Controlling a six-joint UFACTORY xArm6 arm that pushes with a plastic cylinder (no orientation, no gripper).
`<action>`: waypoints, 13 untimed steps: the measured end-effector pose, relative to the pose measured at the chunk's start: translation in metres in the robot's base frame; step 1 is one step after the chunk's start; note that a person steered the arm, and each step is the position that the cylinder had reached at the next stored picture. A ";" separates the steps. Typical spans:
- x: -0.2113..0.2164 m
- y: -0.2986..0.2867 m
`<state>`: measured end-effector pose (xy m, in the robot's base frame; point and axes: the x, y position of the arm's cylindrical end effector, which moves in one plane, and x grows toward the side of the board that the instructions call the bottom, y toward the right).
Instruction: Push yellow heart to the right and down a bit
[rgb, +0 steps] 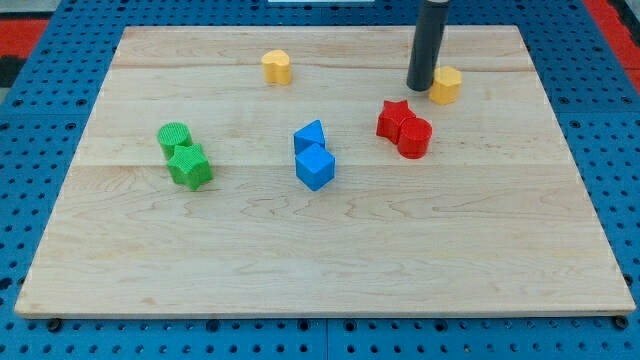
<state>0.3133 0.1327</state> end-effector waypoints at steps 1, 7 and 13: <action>0.000 0.010; -0.016 -0.202; -0.067 -0.185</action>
<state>0.2465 -0.0524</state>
